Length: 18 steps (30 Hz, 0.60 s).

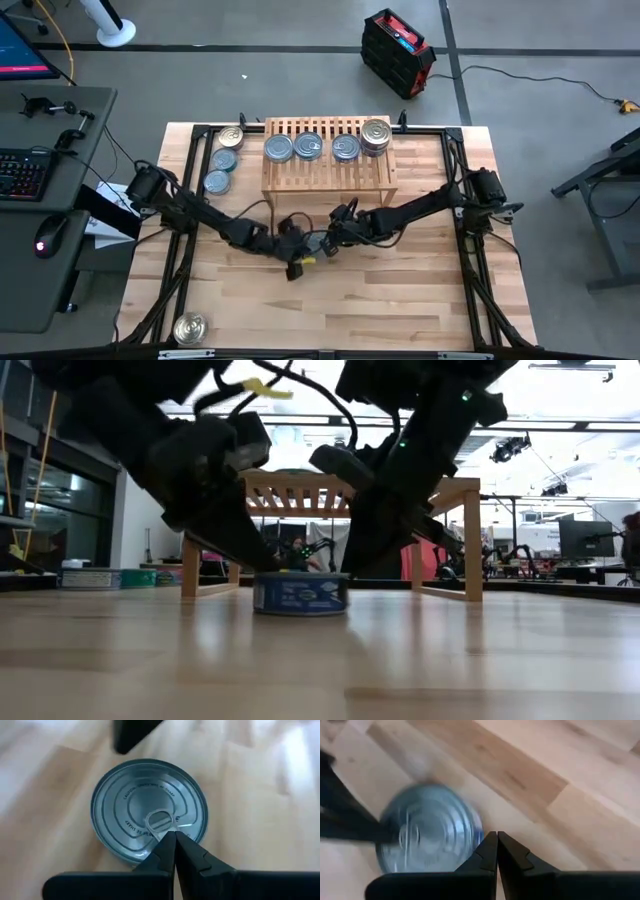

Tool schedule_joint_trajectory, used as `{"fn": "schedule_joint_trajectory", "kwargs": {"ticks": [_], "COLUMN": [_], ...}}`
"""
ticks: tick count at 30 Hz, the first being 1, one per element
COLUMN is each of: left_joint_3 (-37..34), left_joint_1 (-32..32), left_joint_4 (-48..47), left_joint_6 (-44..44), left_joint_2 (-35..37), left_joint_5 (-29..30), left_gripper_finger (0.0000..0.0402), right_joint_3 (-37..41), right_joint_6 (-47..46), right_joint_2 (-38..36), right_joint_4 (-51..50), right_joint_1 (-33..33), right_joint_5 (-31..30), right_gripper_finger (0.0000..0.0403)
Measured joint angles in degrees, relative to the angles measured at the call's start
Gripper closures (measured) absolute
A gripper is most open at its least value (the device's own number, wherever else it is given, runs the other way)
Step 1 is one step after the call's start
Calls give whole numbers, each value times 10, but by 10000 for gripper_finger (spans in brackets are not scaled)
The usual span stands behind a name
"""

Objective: Stack canned seafood by type on shelf
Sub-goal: Stack the blue tuna can on the blue tuna can on the shelf

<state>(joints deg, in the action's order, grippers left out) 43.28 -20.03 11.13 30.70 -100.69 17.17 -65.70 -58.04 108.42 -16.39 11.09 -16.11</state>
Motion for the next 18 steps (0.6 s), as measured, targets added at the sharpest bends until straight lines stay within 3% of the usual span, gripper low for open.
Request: {"fn": "schedule_joint_trajectory", "kwargs": {"ticks": [11, 18], "left_joint_3": [0, -1], "left_joint_1": [-45, -45], "left_joint_4": [68, 73], "left_joint_6": [66, 51], "left_joint_2": [-39, -40], "left_joint_5": [30, 29], "left_gripper_finger": [402, 402], "right_joint_3": [0, 0], "right_joint_6": [-26, -86], "right_joint_2": [0, 0], "right_joint_4": [-29, -55], "right_joint_1": [56, 101], "right_joint_5": [38, -3], "right_gripper_finger": [403, 403]}}
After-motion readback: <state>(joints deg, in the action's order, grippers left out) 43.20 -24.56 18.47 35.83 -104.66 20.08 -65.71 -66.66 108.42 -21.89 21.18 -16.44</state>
